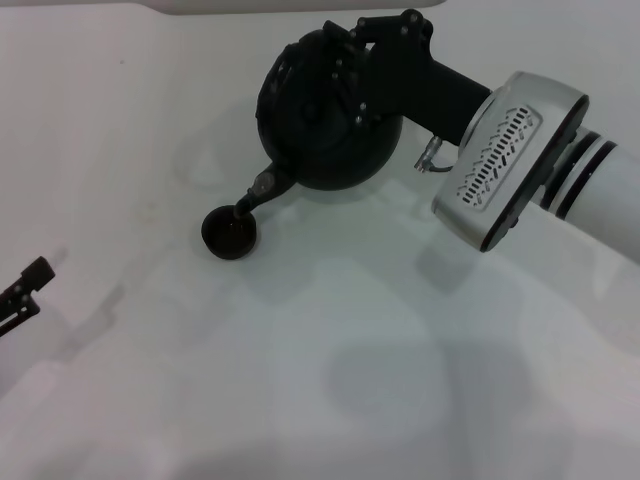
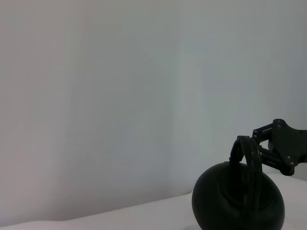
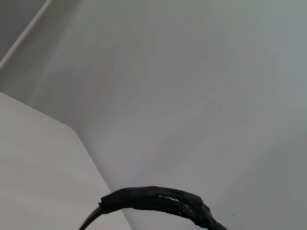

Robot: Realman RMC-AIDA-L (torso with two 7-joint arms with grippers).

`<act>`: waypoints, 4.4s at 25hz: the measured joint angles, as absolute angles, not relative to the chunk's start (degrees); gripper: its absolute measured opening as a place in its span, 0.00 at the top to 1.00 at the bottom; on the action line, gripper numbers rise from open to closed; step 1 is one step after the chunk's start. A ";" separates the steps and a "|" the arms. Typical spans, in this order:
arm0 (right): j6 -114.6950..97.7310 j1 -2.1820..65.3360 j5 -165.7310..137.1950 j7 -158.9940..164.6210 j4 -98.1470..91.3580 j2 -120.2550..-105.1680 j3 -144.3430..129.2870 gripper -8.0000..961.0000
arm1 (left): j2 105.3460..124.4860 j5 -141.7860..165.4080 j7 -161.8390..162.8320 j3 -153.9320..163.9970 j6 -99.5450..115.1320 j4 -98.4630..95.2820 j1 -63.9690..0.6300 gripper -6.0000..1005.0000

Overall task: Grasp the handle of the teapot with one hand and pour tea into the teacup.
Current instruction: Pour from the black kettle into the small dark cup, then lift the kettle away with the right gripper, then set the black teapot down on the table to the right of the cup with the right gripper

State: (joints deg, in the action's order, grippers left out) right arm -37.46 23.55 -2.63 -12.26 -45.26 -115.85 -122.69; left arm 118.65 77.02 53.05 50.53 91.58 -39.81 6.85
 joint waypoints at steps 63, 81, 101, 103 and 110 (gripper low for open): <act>-35.10 23.48 2.84 -14.97 -46.56 -115.52 -124.19 0.89 | 118.56 77.43 52.80 49.57 90.90 -39.12 5.09 0.12; -29.15 24.26 2.86 14.45 -45.45 -115.19 -118.62 0.89 | 118.42 77.60 52.68 49.57 90.16 -38.33 3.76 0.12; -41.11 17.83 -3.83 34.94 -38.69 -111.78 -113.27 0.89 | 118.39 78.79 52.97 49.57 88.07 -37.70 0.85 0.12; -42.66 17.09 -5.67 35.95 -38.47 -111.68 -113.08 0.89 | 118.39 79.03 53.03 49.57 87.87 -37.69 0.48 0.12; -44.51 15.48 -7.59 36.54 -38.44 -111.53 -113.08 0.89 | 118.39 79.10 53.14 49.57 87.36 -37.61 0.09 0.12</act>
State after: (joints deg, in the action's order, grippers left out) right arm -44.51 15.48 -7.59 36.54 -38.44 -111.53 -113.08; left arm 118.39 79.10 53.14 49.57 87.36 -37.61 0.09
